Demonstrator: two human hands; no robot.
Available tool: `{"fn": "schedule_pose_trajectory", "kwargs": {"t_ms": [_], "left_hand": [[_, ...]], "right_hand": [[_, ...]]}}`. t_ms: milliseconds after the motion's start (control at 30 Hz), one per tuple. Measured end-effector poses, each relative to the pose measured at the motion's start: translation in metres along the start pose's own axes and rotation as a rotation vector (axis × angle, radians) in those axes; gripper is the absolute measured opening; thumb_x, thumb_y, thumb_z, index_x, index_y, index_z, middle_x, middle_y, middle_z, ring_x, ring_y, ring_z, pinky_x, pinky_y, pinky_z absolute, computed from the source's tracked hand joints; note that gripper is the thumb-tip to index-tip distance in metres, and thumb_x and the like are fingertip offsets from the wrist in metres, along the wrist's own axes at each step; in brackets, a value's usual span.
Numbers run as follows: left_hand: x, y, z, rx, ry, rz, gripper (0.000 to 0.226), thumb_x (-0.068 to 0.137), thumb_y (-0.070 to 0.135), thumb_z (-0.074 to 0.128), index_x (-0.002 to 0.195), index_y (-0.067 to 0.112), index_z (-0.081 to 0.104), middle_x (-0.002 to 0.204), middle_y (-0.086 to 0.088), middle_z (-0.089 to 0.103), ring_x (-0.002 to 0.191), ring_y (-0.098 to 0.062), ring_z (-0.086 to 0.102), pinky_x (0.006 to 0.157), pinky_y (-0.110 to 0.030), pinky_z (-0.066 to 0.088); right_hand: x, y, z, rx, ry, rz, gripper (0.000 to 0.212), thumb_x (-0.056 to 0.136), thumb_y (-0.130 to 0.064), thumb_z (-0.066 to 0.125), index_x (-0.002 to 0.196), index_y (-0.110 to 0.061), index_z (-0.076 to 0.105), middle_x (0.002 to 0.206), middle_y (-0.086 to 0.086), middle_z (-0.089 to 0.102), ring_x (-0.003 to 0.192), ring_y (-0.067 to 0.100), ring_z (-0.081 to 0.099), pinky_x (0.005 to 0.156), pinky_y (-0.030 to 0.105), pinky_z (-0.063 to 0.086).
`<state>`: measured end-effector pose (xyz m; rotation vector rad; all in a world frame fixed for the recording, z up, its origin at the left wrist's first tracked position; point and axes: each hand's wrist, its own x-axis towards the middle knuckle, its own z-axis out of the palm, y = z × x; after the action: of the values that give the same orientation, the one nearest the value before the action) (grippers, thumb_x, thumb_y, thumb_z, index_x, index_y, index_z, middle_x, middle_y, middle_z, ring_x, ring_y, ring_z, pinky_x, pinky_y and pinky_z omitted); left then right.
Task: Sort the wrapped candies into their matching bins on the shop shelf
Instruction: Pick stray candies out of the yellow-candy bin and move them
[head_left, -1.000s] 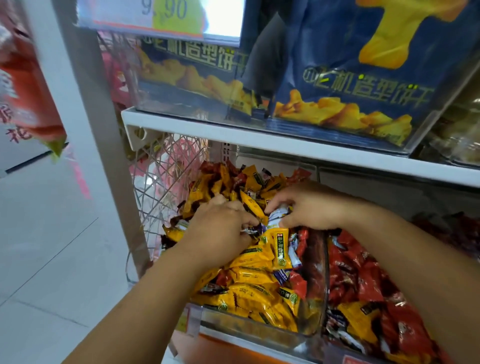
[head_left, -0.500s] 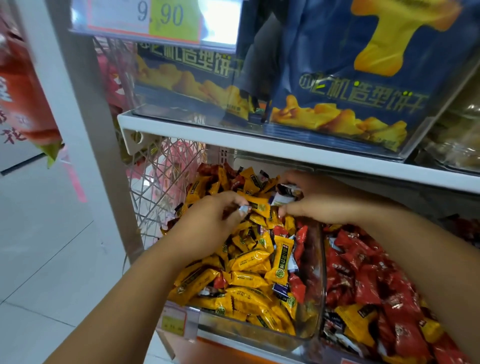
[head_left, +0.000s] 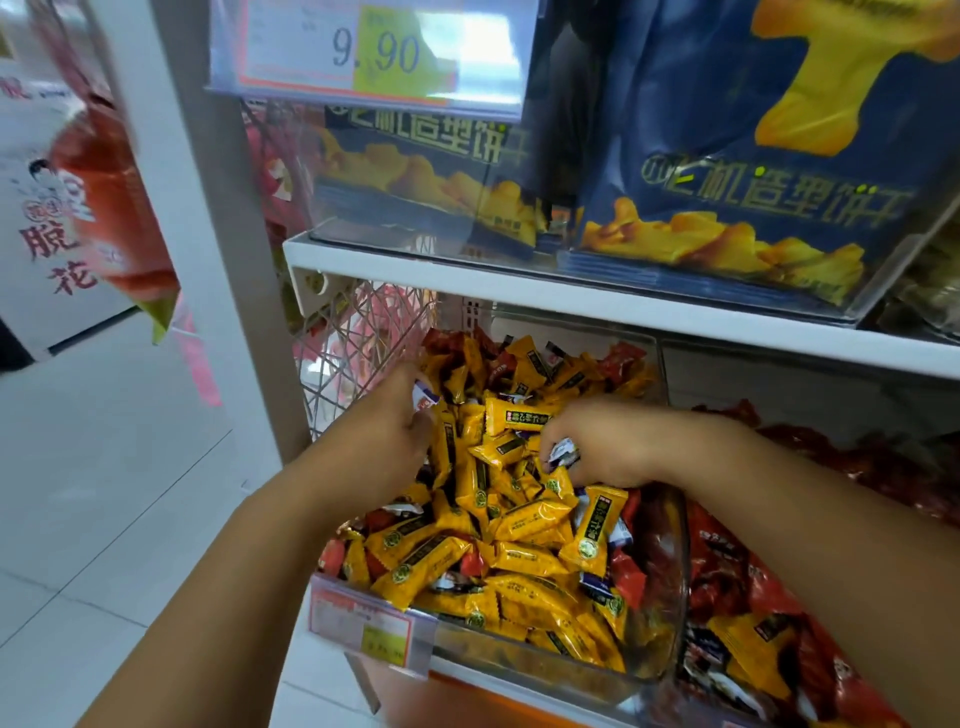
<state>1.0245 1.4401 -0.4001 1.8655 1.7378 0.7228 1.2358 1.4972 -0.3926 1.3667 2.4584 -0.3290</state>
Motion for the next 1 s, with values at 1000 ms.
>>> {"fn": "schedule_pose_trajectory", "kwargs": {"t_ms": [1000], "left_hand": [[-0.038,0.004,0.004,0.202,-0.034,-0.024,0.039,0.082,0.036,0.074,0.1,0.028,0.04,0.081,0.012,0.048,0.069,-0.004,0.047,0.051,-0.02,0.033]], "right_hand": [[-0.114,-0.003,0.019,0.868,0.738,0.106,0.013,0.096,-0.025,0.055,0.09,-0.034,0.06,0.078,-0.011,0.063,0.057,0.004,0.068,0.039,0.012,0.029]]}}
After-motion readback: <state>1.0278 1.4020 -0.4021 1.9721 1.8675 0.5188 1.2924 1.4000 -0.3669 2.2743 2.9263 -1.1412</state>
